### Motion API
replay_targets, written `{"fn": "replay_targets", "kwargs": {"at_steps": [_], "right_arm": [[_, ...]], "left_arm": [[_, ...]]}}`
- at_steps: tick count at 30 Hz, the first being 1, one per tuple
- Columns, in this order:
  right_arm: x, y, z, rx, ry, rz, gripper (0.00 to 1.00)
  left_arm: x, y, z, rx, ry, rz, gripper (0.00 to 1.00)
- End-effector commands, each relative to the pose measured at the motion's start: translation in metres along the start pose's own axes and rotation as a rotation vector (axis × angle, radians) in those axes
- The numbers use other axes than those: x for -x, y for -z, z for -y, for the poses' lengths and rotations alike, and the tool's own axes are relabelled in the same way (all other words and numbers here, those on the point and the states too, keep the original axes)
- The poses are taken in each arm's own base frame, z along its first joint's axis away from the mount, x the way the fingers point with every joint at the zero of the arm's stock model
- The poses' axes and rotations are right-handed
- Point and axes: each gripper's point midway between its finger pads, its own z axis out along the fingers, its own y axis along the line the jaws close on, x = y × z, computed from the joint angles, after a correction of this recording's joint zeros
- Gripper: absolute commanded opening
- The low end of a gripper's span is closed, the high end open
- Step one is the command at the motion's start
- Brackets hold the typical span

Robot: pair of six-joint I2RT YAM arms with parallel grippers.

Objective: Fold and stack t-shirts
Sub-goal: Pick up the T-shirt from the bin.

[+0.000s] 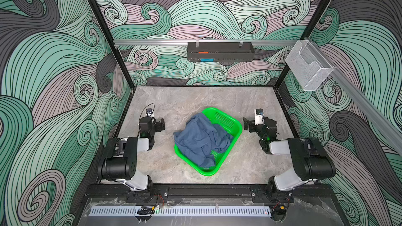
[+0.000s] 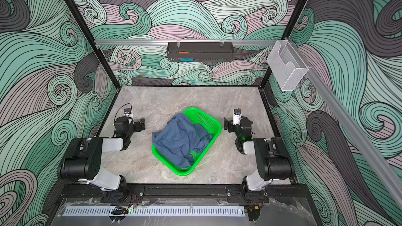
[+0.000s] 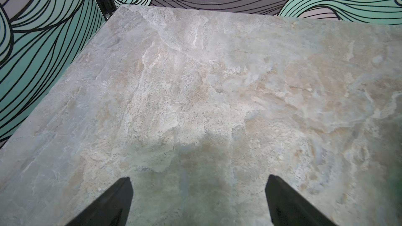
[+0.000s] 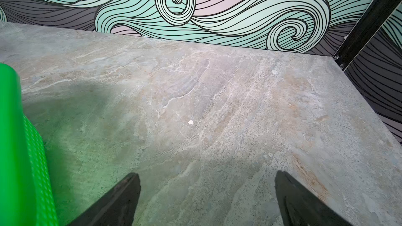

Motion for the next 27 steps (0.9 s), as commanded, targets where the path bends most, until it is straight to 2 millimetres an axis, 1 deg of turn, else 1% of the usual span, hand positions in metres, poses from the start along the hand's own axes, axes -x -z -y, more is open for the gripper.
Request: {"fn": "replay_targets", "kwargs": {"at_steps": [1, 21, 22, 24, 26, 27], "right_arm": [[0.009, 0.000, 0.001, 0.002, -0.009, 0.029, 0.99], [0.008, 0.000, 0.001, 0.006, -0.010, 0.019, 0.99], [0.008, 0.001, 0.000, 0.005, -0.007, 0.019, 0.99], [0.018, 0.003, 0.000, -0.023, 0.012, 0.019, 0.99], [0.027, 0.008, -0.002, -0.091, 0.062, -0.074, 0.99], [0.035, 0.012, -0.002, -0.137, 0.089, -0.146, 0.99]], "left_arm": [[0.018, 0.001, 0.001, -0.010, 0.010, 0.044, 0.99], [0.018, 0.001, 0.000, -0.020, 0.023, 0.041, 0.99], [0.021, 0.002, 0.000, -0.016, 0.016, 0.053, 0.99], [0.038, 0.006, 0.000, -0.019, 0.001, 0.067, 0.99], [0.062, 0.016, 0.009, -0.066, -0.010, 0.000, 0.99], [0.075, 0.024, 0.009, -0.069, 0.049, -0.050, 0.99]]}}
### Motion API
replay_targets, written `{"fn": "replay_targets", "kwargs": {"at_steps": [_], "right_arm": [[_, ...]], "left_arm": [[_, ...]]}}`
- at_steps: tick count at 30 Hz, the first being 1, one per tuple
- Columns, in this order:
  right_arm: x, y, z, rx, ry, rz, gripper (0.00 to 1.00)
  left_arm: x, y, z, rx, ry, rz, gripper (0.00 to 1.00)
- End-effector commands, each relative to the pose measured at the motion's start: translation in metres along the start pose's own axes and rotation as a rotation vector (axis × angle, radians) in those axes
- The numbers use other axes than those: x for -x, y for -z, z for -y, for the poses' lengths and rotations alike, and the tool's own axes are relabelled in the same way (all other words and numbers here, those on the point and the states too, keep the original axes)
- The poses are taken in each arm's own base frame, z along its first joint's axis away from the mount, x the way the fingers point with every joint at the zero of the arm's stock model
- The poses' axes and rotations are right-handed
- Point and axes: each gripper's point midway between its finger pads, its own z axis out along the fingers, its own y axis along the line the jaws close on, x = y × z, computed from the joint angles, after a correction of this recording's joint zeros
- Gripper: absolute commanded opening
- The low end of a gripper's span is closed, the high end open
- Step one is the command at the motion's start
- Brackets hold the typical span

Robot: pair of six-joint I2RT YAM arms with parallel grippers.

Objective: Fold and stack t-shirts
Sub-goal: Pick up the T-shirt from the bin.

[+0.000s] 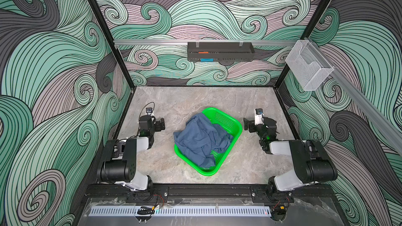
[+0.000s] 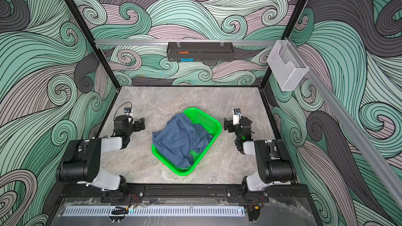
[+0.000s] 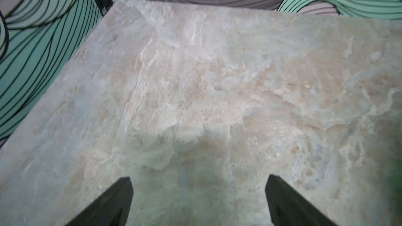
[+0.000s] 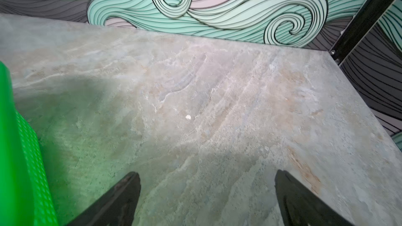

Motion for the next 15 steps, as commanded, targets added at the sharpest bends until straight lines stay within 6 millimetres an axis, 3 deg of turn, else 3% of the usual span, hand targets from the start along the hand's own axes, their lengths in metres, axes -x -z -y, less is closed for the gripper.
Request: {"fn": "replay_targets", "kwargs": {"at_steps": [1, 4, 7, 9, 11, 13, 15], "right_arm": [[0.036, 0.015, 0.007, -0.148, 0.065, -0.136, 0.99], [0.058, 0.032, 0.003, -0.193, 0.013, -0.238, 0.99], [0.079, 0.052, -0.026, -0.140, -0.042, -0.250, 0.99], [0.090, 0.064, -0.043, -0.143, -0.070, -0.234, 0.99], [0.087, 0.077, -0.065, -0.086, -0.142, -0.303, 0.99], [0.082, 0.085, -0.098, 0.010, -0.157, -0.407, 0.99], [0.072, 0.090, -0.130, 0.078, -0.101, -0.515, 0.99]], "left_arm": [[0.070, 0.030, 0.012, -0.069, 0.073, -0.017, 0.99], [0.098, 0.051, 0.036, -0.202, 0.141, -0.083, 0.99], [0.119, 0.070, 0.063, -0.356, 0.255, -0.130, 0.99], [0.135, 0.085, 0.069, -0.385, 0.373, -0.140, 0.99], [0.150, 0.100, 0.070, -0.404, 0.476, -0.104, 0.99], [0.142, 0.094, 0.075, -0.412, 0.548, -0.187, 0.99], [0.139, 0.084, 0.095, -0.616, 0.606, -0.208, 0.99]]}}
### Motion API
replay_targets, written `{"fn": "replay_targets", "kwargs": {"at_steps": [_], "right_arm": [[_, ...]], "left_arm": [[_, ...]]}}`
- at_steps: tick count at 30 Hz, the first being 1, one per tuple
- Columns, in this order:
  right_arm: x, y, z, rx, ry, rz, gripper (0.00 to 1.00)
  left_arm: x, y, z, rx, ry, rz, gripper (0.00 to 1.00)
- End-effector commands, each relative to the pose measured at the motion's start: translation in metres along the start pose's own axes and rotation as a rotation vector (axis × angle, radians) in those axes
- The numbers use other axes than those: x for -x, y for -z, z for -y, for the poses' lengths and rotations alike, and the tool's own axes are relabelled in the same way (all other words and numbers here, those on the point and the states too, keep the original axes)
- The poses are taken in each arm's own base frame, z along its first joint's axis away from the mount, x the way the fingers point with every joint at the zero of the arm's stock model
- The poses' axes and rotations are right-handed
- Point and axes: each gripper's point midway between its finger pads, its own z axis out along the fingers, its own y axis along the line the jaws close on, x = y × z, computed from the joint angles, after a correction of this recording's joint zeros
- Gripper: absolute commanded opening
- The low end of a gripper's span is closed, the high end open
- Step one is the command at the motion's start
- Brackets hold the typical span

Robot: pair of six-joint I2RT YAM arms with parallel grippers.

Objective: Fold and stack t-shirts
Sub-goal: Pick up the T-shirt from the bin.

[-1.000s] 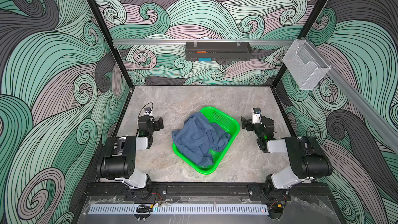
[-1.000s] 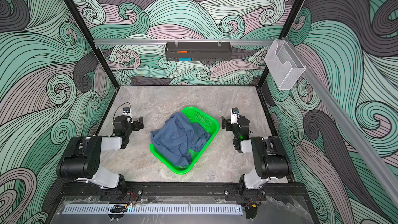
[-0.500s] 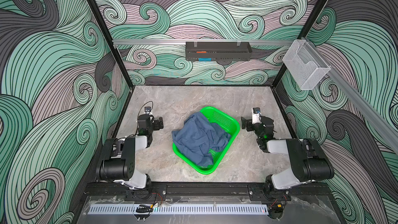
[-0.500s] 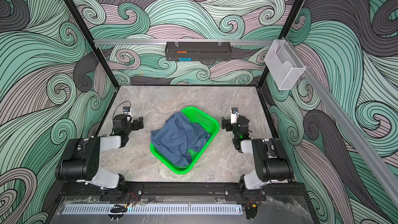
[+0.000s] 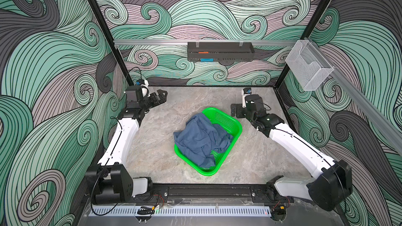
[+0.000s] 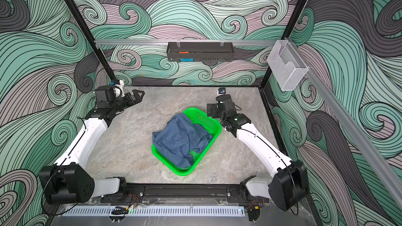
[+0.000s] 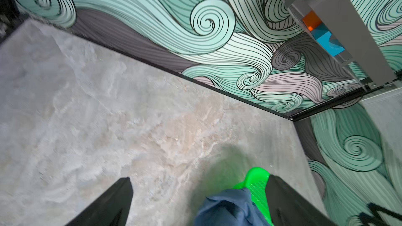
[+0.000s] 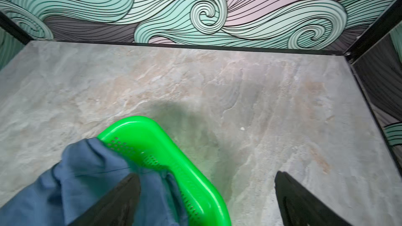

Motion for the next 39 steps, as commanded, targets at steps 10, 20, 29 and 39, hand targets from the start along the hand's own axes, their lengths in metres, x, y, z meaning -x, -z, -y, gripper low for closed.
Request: {"fn": "replay_targets", "kwargs": {"at_steps": [10, 20, 29, 39], "right_arm": [[-0.144, -0.026, -0.107, 0.175, 0.115, -0.747, 0.99], [-0.246, -0.055, -0.133, 0.196, 0.186, -1.061, 0.87], [-0.112, -0.021, -0.120, 0.130, 0.197, -0.758, 0.00], [0.103, 0.195, 0.027, -0.120, -0.177, -0.011, 0.00]], "left_arm": [[-0.055, -0.007, 0.024, 0.084, 0.097, -0.114, 0.99], [-0.067, 0.025, 0.051, 0.078, 0.102, -0.134, 0.99], [-0.064, 0.055, 0.070, 0.266, 0.014, -0.308, 0.99], [-0.152, 0.050, 0.099, 0.326, -0.119, -0.635, 0.99]]}}
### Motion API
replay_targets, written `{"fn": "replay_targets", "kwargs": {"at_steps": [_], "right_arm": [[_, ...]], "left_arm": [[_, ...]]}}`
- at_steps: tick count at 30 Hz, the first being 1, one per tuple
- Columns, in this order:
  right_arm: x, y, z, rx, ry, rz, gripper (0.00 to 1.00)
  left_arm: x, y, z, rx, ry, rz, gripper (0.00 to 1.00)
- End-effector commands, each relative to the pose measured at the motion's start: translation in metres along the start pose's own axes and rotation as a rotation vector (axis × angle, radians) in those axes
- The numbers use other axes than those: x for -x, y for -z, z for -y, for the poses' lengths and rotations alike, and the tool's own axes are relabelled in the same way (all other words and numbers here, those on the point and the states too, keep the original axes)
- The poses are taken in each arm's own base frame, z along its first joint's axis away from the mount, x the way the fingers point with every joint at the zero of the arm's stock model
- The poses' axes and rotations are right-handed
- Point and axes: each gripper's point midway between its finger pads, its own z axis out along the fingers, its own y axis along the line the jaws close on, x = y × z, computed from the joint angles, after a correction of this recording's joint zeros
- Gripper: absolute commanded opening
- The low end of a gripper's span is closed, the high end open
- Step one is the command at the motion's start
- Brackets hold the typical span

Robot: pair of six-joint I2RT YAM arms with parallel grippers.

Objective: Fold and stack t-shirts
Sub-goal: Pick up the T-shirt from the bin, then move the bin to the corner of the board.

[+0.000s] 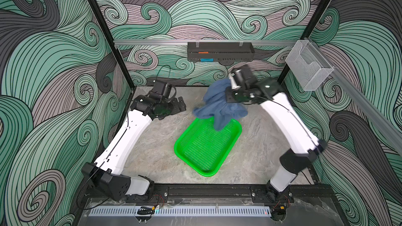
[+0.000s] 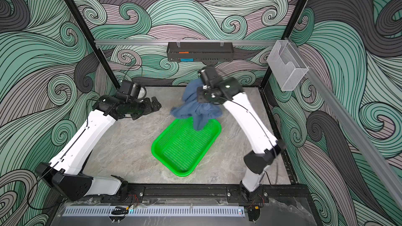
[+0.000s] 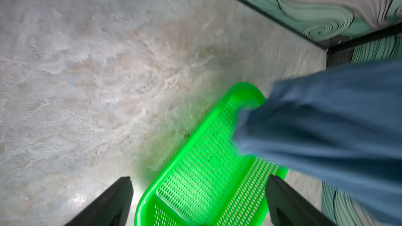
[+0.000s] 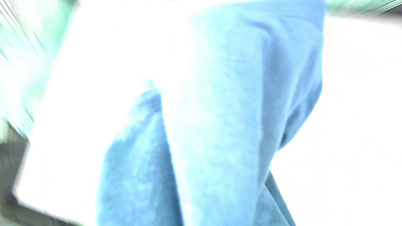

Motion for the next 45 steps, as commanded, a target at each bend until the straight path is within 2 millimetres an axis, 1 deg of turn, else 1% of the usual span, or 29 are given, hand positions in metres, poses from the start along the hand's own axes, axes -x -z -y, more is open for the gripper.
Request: {"fn": "replay_targets", "kwargs": {"at_steps": [1, 3, 4, 6, 8, 9, 12, 15, 17, 18, 19, 20, 21, 23, 24, 26, 27, 28, 29, 30, 32, 33, 34, 35, 36, 38, 41, 43, 45], "right_arm": [[-0.002, 0.090, 0.066, -0.161, -0.095, 0.145, 0.00], [0.003, 0.115, 0.078, -0.161, -0.118, 0.217, 0.00], [0.004, 0.121, 0.080, -0.158, -0.113, 0.229, 0.00], [0.001, 0.124, 0.082, -0.158, -0.106, 0.230, 0.00], [-0.004, 0.125, 0.087, -0.169, -0.114, 0.225, 0.00], [-0.007, 0.124, 0.089, -0.175, -0.115, 0.220, 0.00], [-0.015, 0.118, 0.092, -0.196, -0.112, 0.200, 0.00], [-0.016, 0.113, 0.092, -0.205, -0.108, 0.192, 0.00], [-0.016, 0.109, 0.093, -0.218, -0.105, 0.187, 0.00], [-0.016, 0.108, 0.093, -0.222, -0.103, 0.186, 0.00], [-0.016, 0.106, 0.093, -0.224, -0.099, 0.185, 0.00], [-0.015, 0.105, 0.093, -0.228, -0.096, 0.184, 0.00], [-0.015, 0.104, 0.092, -0.227, -0.094, 0.184, 0.00], [-0.014, 0.101, 0.091, -0.226, -0.091, 0.185, 0.00], [-0.013, 0.099, 0.090, -0.221, -0.089, 0.184, 0.00], [-0.014, 0.094, 0.087, -0.210, -0.084, 0.178, 0.00], [-0.016, 0.091, 0.086, -0.205, -0.079, 0.170, 0.00], [-0.017, 0.088, 0.085, -0.203, -0.078, 0.160, 0.00], [-0.018, 0.086, 0.084, -0.198, -0.075, 0.153, 0.00], [-0.020, 0.084, 0.083, -0.195, -0.072, 0.144, 0.00], [-0.021, 0.082, 0.081, -0.186, -0.063, 0.133, 0.00], [-0.022, 0.081, 0.080, -0.182, -0.058, 0.127, 0.00], [-0.022, 0.080, 0.080, -0.177, -0.056, 0.125, 0.00], [-0.023, 0.079, 0.081, -0.178, -0.054, 0.123, 0.00], [-0.025, 0.079, 0.081, -0.179, -0.053, 0.121, 0.00], [-0.027, 0.078, 0.083, -0.176, -0.057, 0.124, 0.00], [-0.029, 0.076, 0.086, -0.173, -0.068, 0.130, 0.00], [-0.029, 0.077, 0.091, -0.184, -0.081, 0.143, 0.00], [-0.027, 0.079, 0.094, -0.188, -0.091, 0.158, 0.00]], "left_arm": [[-0.057, -0.022, 0.013, 0.075, -0.085, -0.225, 0.99], [-0.082, -0.042, 0.027, 0.072, -0.127, -0.296, 0.99], [-0.094, -0.055, 0.034, 0.061, -0.139, -0.329, 0.99], [-0.113, -0.081, 0.040, 0.052, -0.125, -0.395, 0.99], [-0.122, -0.109, 0.046, 0.036, -0.106, -0.448, 0.99], [-0.123, -0.123, 0.048, 0.044, -0.098, -0.463, 0.99], [-0.114, -0.159, 0.061, 0.055, -0.137, -0.481, 0.99], [-0.104, -0.191, 0.049, 0.159, -0.130, -0.538, 0.99], [-0.094, -0.209, 0.029, 0.220, -0.088, -0.560, 0.99], [-0.086, -0.217, 0.018, 0.234, -0.054, -0.561, 0.99], [-0.075, -0.222, 0.001, 0.265, -0.017, -0.553, 0.99], [-0.065, -0.224, -0.016, 0.299, 0.015, -0.540, 0.99], [-0.049, -0.224, -0.037, 0.336, 0.059, -0.518, 0.99], [-0.021, -0.224, -0.072, 0.372, 0.138, -0.470, 0.99], [-0.002, -0.224, -0.088, 0.378, 0.175, -0.435, 0.99], [0.038, -0.223, -0.108, 0.372, 0.188, -0.373, 0.99], [0.062, -0.218, -0.118, 0.391, 0.188, -0.328, 0.99], [0.085, -0.214, -0.123, 0.387, 0.171, -0.292, 0.99], [0.103, -0.209, -0.127, 0.398, 0.149, -0.260, 0.99], [0.124, -0.197, -0.135, 0.414, 0.161, -0.211, 0.99], [0.154, -0.171, -0.154, 0.464, 0.197, -0.114, 0.99], [0.169, -0.155, -0.160, 0.489, 0.191, -0.054, 0.99], [0.181, -0.143, -0.157, 0.473, 0.183, -0.011, 0.99], [0.186, -0.136, -0.152, 0.452, 0.185, 0.011, 0.99], [0.190, -0.128, -0.143, 0.416, 0.186, 0.028, 0.99], [0.183, -0.121, -0.118, 0.337, 0.183, 0.017, 0.99], [0.151, -0.122, -0.051, 0.143, 0.116, -0.057, 0.99], [0.116, -0.127, 0.008, -0.007, 0.045, -0.124, 0.99], [0.080, -0.132, 0.060, -0.147, 0.008, -0.189, 0.99]]}}
